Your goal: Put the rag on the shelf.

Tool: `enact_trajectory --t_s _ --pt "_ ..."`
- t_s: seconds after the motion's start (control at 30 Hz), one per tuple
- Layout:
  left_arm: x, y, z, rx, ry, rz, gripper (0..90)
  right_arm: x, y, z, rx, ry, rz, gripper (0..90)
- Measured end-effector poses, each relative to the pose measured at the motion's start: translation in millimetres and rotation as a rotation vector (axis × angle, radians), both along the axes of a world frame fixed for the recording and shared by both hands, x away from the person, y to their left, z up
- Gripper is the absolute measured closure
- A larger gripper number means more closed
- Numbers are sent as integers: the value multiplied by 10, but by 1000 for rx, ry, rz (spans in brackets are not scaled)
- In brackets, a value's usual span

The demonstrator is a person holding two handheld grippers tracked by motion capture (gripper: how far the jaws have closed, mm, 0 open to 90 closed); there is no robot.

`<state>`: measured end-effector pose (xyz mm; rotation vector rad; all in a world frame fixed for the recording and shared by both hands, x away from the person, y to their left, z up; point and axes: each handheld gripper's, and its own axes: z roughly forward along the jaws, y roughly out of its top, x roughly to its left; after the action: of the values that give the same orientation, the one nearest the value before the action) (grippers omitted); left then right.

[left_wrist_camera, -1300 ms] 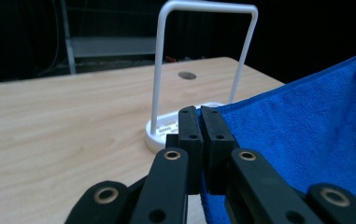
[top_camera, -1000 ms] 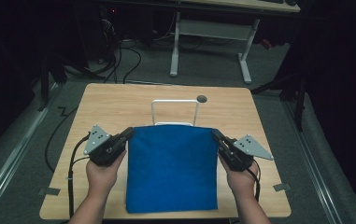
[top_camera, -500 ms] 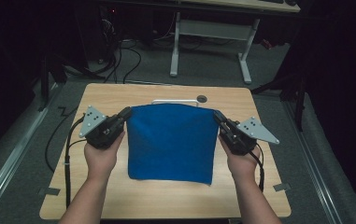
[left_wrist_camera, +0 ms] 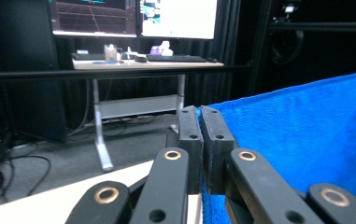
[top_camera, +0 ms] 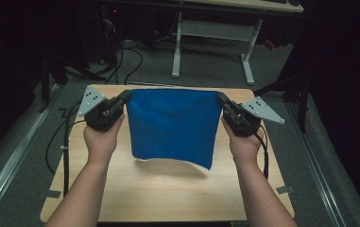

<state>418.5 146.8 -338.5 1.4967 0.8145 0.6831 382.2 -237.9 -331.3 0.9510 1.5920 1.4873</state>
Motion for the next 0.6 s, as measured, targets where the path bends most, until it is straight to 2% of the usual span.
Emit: enact_trajectory --t_s 0.2,0.3,0.4,0.5,0.6 --pt "255 -83 71 40 3 14 882 231 -21 117 5 6 -18 885" --pt "415 -121 68 59 9 27 882 363 -32 142 -9 13 -31 885" --pt "554 -154 59 66 5 51 882 487 -55 141 0 30 -39 885" --pt "696 -197 63 64 22 67 882 620 -72 121 5 54 -52 885" --pt "822 -244 75 87 22 82 882 788 -97 79 -2 86 -56 885"
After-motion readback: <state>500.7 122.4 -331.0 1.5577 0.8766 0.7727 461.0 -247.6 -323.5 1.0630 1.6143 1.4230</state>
